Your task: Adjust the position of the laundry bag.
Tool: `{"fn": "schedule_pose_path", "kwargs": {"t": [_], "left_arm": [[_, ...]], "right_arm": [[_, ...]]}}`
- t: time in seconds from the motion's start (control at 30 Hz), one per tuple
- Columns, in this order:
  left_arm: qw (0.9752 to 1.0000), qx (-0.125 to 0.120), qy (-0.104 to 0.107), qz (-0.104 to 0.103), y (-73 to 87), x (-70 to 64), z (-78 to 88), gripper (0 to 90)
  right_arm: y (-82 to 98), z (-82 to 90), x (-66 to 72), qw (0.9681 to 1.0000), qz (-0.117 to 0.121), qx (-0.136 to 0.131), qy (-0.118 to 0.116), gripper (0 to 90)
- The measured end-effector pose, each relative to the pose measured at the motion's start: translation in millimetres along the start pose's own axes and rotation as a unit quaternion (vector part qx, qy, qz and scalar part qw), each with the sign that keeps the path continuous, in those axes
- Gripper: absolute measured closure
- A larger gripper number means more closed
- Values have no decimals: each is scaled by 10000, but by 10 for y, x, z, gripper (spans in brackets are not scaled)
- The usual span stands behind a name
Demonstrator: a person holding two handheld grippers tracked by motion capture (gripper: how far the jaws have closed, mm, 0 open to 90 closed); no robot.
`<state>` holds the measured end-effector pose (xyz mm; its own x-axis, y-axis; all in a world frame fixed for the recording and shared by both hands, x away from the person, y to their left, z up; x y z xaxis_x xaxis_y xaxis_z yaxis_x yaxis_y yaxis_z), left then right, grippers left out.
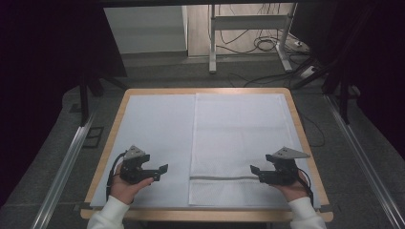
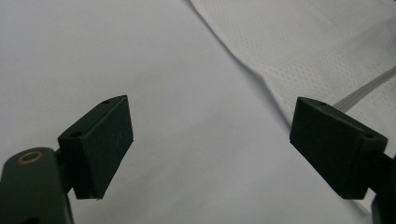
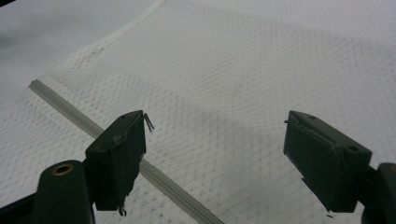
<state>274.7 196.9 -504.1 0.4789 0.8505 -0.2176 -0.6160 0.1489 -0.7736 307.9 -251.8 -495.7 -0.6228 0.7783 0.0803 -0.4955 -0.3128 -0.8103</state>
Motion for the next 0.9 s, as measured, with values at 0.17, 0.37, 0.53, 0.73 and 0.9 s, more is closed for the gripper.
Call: {"fn": "schedule_pose_path", "kwargs": {"t": [0.17,0.37,0.53,0.73,0.9], "left_arm": [[10000,77,-32,30,-9,-15,11,131],[9999,111,-4,85,-12,19,35,135],[9995,275,-76,157,-15,20,59,136],[9991,355,-74,228,-43,35,42,147],[9988,415,-264,10,-87,-66,22,156]], "right_arm": [[7,22,-29,9999,-16,-31,136,199],[11,34,-52,9999,-37,-79,141,196],[18,1,-23,9998,-2,45,209,202],[33,-15,-16,9996,89,102,232,205],[30,-4,-33,9995,10,184,264,216]]}}
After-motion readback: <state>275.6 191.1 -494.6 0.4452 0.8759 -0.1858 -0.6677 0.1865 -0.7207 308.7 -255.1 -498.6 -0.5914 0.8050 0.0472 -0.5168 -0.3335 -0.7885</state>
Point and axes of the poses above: each handheld gripper's, and its own axes: z roughly backward along the jaws, y roughly out of its underside, x roughly to its left, the point moved 1 cm from there along -z, roughly forward along the jaws, and after that the axes turned 1 degree about -x, right-handed, at the moved point
